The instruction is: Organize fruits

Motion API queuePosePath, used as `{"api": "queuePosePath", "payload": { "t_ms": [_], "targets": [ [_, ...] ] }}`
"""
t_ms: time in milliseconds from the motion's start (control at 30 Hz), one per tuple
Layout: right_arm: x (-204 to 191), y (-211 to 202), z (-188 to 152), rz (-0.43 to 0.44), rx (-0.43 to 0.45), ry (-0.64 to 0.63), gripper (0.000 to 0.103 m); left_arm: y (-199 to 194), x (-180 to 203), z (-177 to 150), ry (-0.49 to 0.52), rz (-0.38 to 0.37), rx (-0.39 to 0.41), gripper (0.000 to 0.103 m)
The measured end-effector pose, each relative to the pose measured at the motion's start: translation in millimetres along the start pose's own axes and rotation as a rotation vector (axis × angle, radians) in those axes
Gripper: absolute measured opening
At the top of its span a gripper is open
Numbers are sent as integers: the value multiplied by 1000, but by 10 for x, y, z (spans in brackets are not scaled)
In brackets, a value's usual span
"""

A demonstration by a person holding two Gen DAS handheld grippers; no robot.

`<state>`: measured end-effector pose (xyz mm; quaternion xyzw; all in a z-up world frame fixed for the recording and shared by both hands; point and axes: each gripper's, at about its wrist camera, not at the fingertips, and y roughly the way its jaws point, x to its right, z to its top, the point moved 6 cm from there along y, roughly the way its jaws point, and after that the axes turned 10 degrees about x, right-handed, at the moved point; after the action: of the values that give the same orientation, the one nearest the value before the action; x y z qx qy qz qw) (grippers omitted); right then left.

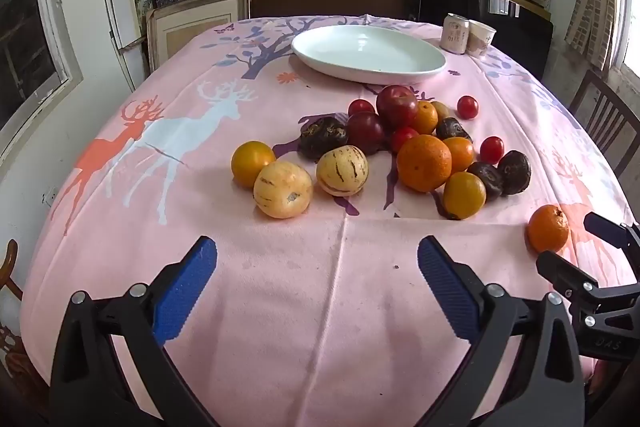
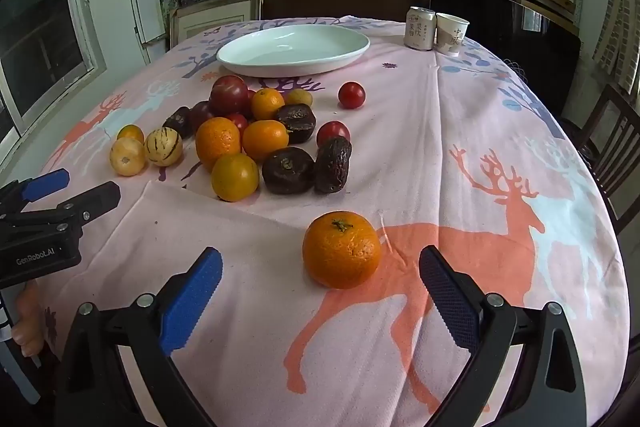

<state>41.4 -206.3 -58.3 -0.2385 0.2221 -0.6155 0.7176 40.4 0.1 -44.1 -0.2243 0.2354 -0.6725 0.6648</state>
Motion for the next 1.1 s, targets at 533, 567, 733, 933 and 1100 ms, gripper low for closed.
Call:
{"api": "queuePosePath", "payload": {
  "t_ms": [533,567,733,933,1100],
  "targets": [
    [-3,1,-13,0,8,-6,99,-81,46,-14,22,6,27,98],
    [-21,-10,-5,2,7,-6,99,-72,43,-25,22,4,24,98],
    [-32,-33,-13,1,5,-6,99,-67,42,-32,22,0,15,98],
    [-27,-25,-12,0,5,-7,99,-61,43,-40,22,-3,13,98],
    [-30,-25,-11,1,5,-7,99,-49,60,-45,26,-4,12,98]
  ]
}}
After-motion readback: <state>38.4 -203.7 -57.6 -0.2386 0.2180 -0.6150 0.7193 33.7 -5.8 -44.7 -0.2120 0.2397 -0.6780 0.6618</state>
